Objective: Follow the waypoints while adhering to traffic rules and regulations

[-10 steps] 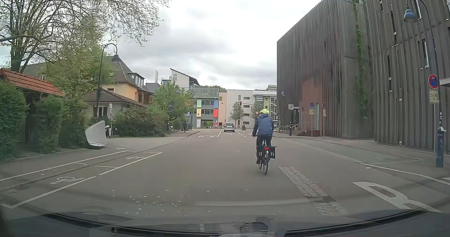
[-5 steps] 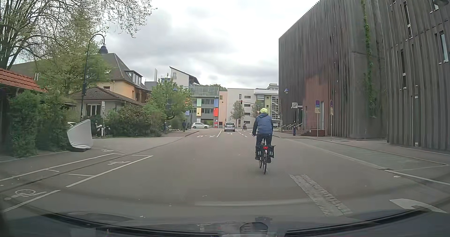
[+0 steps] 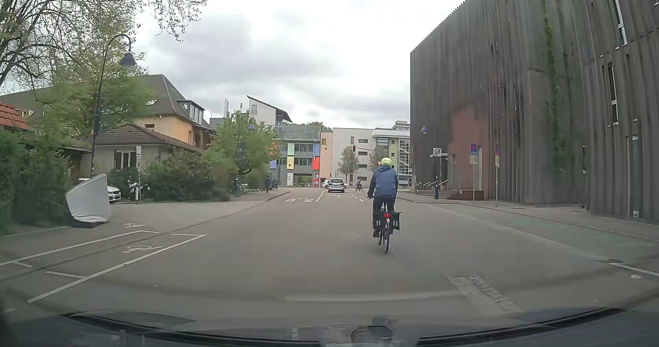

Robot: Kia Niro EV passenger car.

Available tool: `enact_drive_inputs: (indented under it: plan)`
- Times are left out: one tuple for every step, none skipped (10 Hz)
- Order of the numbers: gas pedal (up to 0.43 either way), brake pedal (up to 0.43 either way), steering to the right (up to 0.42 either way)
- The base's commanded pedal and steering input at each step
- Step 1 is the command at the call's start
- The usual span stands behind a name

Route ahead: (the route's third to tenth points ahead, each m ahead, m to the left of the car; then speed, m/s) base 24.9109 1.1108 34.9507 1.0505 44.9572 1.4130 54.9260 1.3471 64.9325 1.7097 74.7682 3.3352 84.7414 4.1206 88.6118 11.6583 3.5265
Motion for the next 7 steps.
enact_drive_inputs:
  plan:
    - [0.028,0.000,0.012]
    - [0.028,0.000,0.012]
    - [0.039,0.000,0.012]
    - [0.039,0.000,0.012]
    - [0.039,0.000,0.012]
    - [0.039,0.000,0.013]
    - [0.039,0.000,0.012]
